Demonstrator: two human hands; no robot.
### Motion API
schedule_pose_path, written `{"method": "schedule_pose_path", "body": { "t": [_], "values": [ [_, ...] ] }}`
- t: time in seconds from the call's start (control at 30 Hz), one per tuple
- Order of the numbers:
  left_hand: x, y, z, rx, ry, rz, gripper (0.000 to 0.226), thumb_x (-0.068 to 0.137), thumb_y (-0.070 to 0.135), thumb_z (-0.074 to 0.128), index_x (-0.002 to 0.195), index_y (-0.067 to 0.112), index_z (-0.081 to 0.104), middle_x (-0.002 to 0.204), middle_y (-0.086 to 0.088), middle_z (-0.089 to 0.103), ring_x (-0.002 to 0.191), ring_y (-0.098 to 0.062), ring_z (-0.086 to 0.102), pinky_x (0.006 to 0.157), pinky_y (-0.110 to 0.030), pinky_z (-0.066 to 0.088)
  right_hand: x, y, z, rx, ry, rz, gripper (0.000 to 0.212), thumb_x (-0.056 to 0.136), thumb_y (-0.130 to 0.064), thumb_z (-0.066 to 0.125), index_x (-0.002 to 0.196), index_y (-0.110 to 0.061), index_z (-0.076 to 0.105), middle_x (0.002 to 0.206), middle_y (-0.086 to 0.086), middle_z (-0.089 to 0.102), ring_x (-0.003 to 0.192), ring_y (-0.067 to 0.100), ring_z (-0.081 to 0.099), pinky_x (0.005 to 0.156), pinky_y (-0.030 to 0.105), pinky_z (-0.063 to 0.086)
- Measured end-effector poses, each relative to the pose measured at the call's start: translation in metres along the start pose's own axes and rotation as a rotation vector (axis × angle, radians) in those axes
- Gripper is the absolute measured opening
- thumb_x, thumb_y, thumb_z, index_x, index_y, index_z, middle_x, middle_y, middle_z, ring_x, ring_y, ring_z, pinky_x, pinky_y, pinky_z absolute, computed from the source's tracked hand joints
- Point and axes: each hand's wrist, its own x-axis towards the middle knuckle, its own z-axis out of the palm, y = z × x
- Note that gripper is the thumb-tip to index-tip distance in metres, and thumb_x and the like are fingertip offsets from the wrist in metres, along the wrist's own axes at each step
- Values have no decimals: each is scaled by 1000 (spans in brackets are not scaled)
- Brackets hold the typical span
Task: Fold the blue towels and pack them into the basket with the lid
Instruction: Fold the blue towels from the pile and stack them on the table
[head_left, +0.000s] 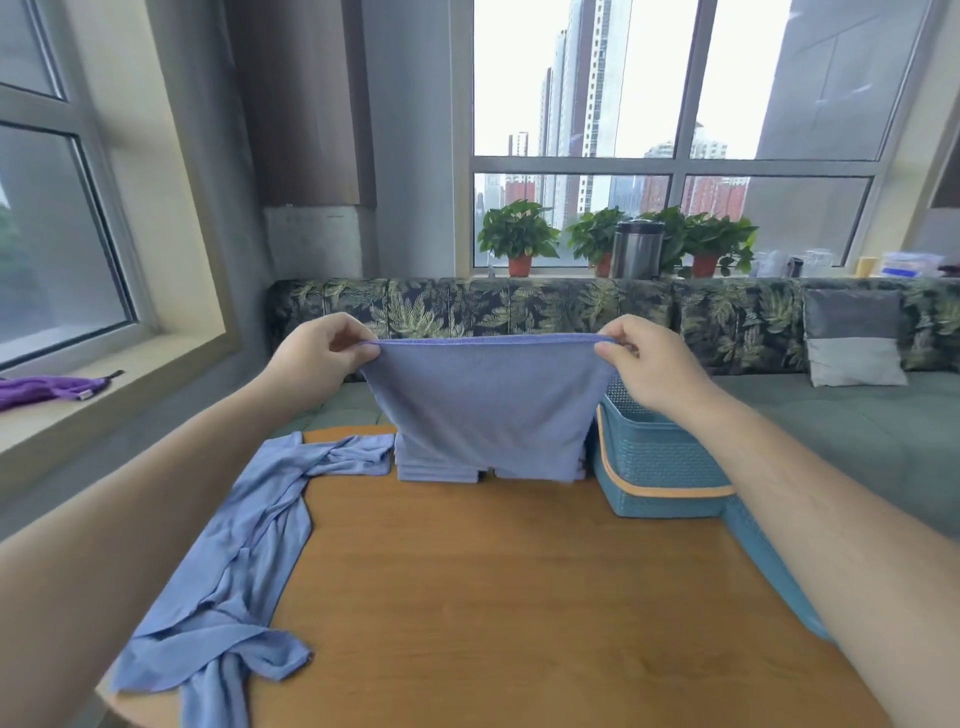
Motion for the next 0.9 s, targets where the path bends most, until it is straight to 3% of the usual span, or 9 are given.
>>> {"method": "schedule_pose_path", "body": {
  "t": [0.1,0.17,0.3,0.43,0.57,0.7,0.9],
  "values": [
    [-37,-20,11,-54,-125,-32,7,90,16,74,87,20,68,82,8,72,69,4,62,71,-19,48,-40,20,8,14,-126,26,10,100,-21,59,91,-22,62,81,-5,62,72,10,54,69,30,41],
    [-67,-40,25,-95,-209,-61,10,90,11,72,87,18,67,77,10,72,70,0,63,71,-17,49,-74,39,21,19,-240,62,12,99,-20,61,89,-26,61,80,-3,63,71,12,54,71,32,41],
    [-126,-82,56,-130,-396,-155,11,92,8,70,87,17,65,80,0,71,69,-3,62,67,-18,46,-142,74,53,32,-466,186,8,99,-17,63,91,-19,61,76,9,67,68,17,50,68,34,38],
    [-155,-108,76,-154,-545,-267,4,91,18,72,90,15,69,81,-4,72,72,-11,65,72,-30,52,-174,96,70,103,-556,272,15,97,-11,65,84,-17,61,64,-2,58,63,12,46,63,31,36],
    [-147,-110,94,-182,-511,-317,14,94,19,69,96,6,68,83,-4,70,73,-13,64,63,-19,53,-164,107,82,124,-515,325,10,97,-20,67,89,-13,65,70,4,59,63,12,44,62,31,33],
    [-118,-120,115,-132,-421,-364,11,93,28,70,93,17,69,88,0,70,77,-13,61,72,-27,51,-139,115,98,78,-473,367,9,97,-24,66,92,-17,67,69,-5,59,51,3,42,58,26,34],
    [-85,-136,155,-44,-315,-458,12,97,30,61,101,20,63,97,4,64,83,-11,58,67,-26,44,-99,128,134,11,-416,419,10,98,-24,61,93,-16,64,71,-8,52,63,9,48,60,26,37]
  ]
}}
